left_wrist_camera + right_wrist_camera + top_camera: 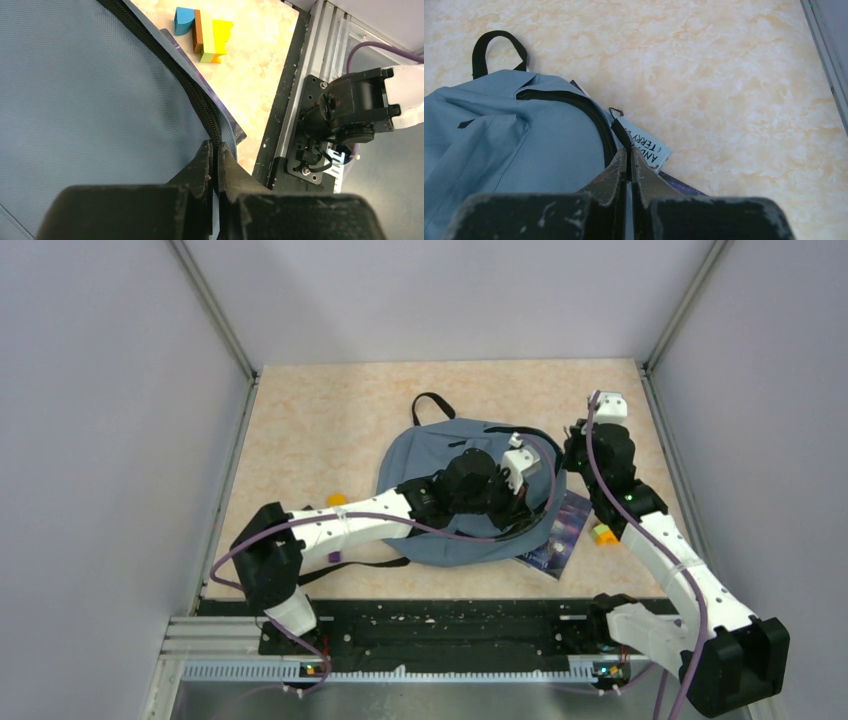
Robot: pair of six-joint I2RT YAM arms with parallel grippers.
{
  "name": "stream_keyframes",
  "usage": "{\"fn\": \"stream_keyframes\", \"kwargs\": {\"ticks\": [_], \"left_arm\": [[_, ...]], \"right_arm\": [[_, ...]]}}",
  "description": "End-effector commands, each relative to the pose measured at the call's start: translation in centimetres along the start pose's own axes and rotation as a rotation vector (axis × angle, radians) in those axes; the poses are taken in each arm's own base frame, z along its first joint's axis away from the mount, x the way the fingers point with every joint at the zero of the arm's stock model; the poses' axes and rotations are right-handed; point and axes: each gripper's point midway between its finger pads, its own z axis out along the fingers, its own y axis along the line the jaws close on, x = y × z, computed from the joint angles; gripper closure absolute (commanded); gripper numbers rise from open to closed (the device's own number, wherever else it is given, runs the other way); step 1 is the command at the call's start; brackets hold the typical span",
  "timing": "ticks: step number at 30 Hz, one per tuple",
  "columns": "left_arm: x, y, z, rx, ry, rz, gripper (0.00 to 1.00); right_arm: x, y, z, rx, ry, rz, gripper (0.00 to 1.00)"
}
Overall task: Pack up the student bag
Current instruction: Unzip the student bag at the center of the board.
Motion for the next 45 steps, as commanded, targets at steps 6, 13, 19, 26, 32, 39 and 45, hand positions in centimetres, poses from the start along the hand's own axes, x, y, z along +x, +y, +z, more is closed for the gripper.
{"fn": "stream_keyframes", "kwargs": {"ticks": [6, 13, 19, 26, 32, 39, 45], "left_arm": [[0.3, -1.1, -3.0, 0.036, 0.011, 0.091, 1.0], [1.7, -1.7, -5.1, 0.06, 0.055, 0.113, 1.0], [1.5, -2.2, -7.8, 0.057, 0.015, 0.141, 1.0], [1.7, -1.4, -10.8, -0.024, -0.02, 0.154, 1.0], [1.5, -0.3, -13.5, -0.111, -0.071, 0.165, 1.0], [0.3, 0.5, -16.5, -0.185, -0.155, 0.169, 1.0], [0.0, 1.3, -17.4, -0.226, -0.161, 0.167, 1.0]], "right_arm": [[-2.5, -0.7, 0.2, 0.031, -0.074, 0.026, 1.0], [-1.2, -0.5, 2.1, 0.056, 0.003, 0.012, 1.0], [-0.1, -0.3, 4.5, 0.075, 0.048, 0.0, 1.0], [1.4, 0.5, 7.8, 0.072, 0.094, 0.0, 1.0], [1.9, 1.5, 10.1, 0.045, 0.112, 0.012, 1.0], [2.4, 2.5, 12.1, 0.024, 0.128, 0.026, 1.0], [1.6, 3.5, 12.1, -0.024, 0.1, 0.057, 1.0]]}}
